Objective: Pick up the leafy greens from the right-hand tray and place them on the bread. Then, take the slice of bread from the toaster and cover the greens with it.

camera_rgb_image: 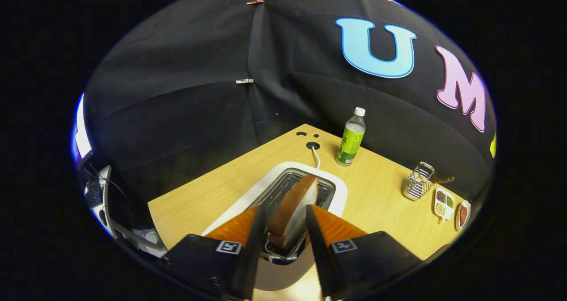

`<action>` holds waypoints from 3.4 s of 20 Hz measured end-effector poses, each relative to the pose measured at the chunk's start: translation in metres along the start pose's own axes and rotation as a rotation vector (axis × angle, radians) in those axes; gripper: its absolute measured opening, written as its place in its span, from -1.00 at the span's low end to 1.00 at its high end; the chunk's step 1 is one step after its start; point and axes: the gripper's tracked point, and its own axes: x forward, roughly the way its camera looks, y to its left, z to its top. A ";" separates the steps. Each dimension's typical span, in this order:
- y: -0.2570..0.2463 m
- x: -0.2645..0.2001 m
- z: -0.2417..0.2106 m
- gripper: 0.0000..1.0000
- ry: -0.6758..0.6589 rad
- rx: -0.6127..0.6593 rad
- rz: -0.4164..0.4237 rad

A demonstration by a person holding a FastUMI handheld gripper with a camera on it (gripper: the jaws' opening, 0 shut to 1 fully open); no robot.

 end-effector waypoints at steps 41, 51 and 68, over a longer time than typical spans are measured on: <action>-0.169 -0.172 -0.063 -0.70 -0.033 0.452 -0.112; -0.170 -0.142 -0.142 -0.70 0.057 0.609 -0.024; -0.233 -0.139 -0.228 0.01 0.132 0.581 -0.169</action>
